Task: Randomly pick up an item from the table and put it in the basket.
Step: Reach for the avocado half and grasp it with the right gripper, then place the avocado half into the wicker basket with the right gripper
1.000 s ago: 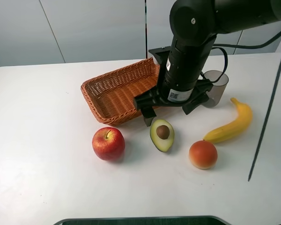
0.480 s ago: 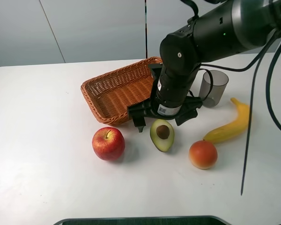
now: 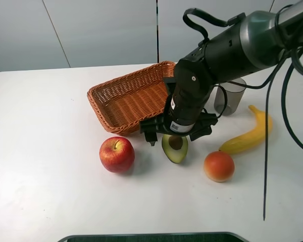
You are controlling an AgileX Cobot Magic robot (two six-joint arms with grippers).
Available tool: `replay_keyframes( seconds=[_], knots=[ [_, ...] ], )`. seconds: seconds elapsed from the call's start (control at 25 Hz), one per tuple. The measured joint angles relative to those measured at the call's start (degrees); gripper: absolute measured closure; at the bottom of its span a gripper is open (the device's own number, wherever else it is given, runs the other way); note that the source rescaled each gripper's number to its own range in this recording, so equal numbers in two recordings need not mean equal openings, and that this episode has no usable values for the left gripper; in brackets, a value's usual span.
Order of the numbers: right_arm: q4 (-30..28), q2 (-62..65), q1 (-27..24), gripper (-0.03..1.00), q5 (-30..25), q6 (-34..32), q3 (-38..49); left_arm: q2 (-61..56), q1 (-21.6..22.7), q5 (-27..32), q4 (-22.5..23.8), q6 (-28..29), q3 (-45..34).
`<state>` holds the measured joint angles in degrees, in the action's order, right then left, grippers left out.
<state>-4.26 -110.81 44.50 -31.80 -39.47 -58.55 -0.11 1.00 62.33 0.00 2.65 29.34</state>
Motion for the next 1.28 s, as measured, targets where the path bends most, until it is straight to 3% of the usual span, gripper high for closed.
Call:
replay_keyframes(
  seconds=[0.6,0.64,0.72,0.76,0.8,1.28],
  knots=[
    [-1.4,-4.4,0.0,-0.03,3.1,-1.8,0.5,0.0,0.0,0.0,0.0,0.0,0.0],
    [-1.6,-4.4,0.0,0.0,3.1,-1.8,0.5,0.0,0.0,0.0,0.0,0.0,0.0],
    [-2.3,-4.6,0.0,0.28,3.1,-1.8,0.5,0.0,0.0,0.0,0.0,0.0,0.0],
    [-2.4,-4.6,0.0,0.58,3.1,-1.8,0.5,0.0,0.0,0.0,0.0,0.0,0.0],
    [-2.4,-4.7,0.0,0.95,3.1,-1.8,0.5,0.0,0.0,0.0,0.0,0.0,0.0],
    [-2.4,-4.7,0.0,0.95,3.1,-1.9,0.5,0.0,0.0,0.0,0.0,0.0,0.0]
  ],
)
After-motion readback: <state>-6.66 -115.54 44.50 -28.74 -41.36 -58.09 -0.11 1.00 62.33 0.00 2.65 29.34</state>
